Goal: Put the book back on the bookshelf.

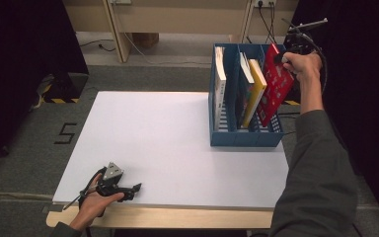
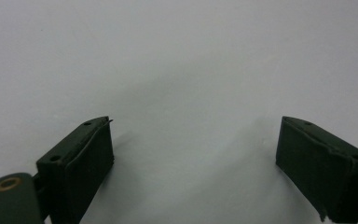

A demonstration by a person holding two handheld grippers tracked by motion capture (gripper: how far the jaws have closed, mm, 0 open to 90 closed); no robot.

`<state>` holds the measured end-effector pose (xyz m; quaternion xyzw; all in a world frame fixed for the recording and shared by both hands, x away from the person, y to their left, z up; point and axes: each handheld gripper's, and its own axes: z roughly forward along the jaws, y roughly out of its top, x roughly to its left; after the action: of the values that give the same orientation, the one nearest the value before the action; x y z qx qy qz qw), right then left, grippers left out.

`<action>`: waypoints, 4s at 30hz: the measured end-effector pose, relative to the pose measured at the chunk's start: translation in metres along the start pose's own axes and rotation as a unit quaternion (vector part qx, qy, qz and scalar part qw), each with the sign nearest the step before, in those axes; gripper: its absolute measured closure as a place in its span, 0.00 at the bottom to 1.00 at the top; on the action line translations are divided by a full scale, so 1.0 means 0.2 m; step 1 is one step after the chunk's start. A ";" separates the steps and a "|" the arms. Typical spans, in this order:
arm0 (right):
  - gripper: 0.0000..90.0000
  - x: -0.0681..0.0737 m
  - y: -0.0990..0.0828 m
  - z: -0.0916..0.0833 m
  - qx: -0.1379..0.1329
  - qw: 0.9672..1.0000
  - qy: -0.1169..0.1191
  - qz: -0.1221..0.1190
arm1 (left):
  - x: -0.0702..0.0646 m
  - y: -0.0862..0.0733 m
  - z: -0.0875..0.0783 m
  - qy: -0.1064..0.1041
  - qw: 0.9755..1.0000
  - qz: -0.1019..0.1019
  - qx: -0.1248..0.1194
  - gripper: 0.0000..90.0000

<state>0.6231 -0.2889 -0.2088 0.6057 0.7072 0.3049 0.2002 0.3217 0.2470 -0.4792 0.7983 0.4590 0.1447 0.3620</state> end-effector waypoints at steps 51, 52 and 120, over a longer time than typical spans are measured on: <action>0.75 -0.02 -0.26 -0.06 0.012 0.999 0.046 -0.025 | -0.01 0.00 0.01 -0.001 1.000 0.004 0.003 0.09; 0.77 -0.01 -0.27 -0.07 0.014 0.998 0.052 -0.028 | -0.01 0.00 0.01 -0.001 1.000 0.004 0.003 0.09; 0.47 0.17 -0.58 0.12 -0.012 0.994 0.073 -0.085 | -0.01 0.00 0.01 -0.002 1.000 0.008 0.005 0.08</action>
<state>0.5475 -0.2609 -0.3006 0.5174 0.7649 0.3385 0.1809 0.3216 0.2440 -0.4803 0.8040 0.4525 0.1440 0.3578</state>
